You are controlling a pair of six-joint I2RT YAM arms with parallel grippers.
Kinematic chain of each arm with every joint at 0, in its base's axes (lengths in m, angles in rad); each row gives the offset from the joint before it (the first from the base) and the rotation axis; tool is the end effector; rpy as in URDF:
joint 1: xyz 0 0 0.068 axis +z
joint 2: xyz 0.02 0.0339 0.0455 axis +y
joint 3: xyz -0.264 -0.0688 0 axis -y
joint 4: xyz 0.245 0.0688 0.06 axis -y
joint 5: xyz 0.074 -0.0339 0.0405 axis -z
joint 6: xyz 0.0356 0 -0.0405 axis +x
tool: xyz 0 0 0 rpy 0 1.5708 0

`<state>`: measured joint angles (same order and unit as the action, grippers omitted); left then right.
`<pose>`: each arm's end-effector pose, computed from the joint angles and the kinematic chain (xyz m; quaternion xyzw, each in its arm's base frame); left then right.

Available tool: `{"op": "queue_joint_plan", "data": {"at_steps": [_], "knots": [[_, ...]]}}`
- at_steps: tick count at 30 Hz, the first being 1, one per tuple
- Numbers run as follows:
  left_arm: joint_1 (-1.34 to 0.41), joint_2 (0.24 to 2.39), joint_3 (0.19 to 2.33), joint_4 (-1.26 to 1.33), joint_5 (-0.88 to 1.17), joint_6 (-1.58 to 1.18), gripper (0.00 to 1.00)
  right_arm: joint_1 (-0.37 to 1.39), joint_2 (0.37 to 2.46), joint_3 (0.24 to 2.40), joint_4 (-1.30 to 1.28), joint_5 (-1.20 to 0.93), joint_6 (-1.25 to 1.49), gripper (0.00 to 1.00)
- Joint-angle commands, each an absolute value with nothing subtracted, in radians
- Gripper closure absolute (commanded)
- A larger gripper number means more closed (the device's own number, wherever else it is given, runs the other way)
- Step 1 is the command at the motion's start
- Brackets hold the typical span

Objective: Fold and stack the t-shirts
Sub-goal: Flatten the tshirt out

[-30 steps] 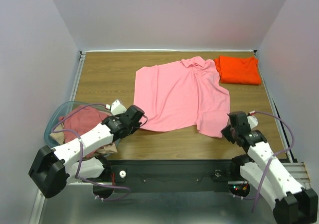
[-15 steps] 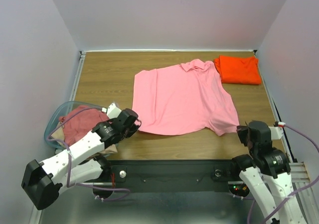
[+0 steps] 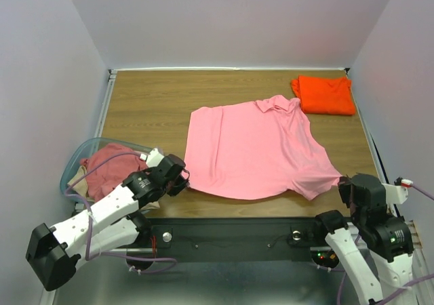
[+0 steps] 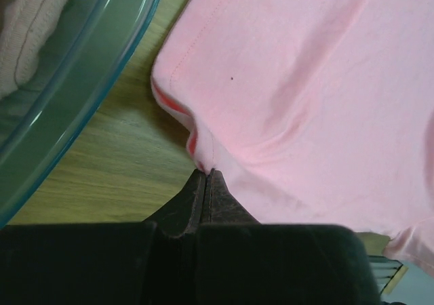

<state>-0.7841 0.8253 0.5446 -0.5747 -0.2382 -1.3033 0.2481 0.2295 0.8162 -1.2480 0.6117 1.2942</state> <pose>0.1222 -0.1100 0.2153 -0.2789 0.8882 -0.2445 0.2711 0.0197 -0.0161 0.2958 0.5425 0.6761 0.0979 0.4889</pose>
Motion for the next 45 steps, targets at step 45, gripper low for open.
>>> {"op": "queue_joint_plan", "data": {"at_steps": [45], "knots": [[-0.572, 0.964, 1.308, -0.354, -0.307, -0.815, 1.00, 0.249, 0.660, 1.297, -0.542, 0.832, 0.812, 1.00]]}}
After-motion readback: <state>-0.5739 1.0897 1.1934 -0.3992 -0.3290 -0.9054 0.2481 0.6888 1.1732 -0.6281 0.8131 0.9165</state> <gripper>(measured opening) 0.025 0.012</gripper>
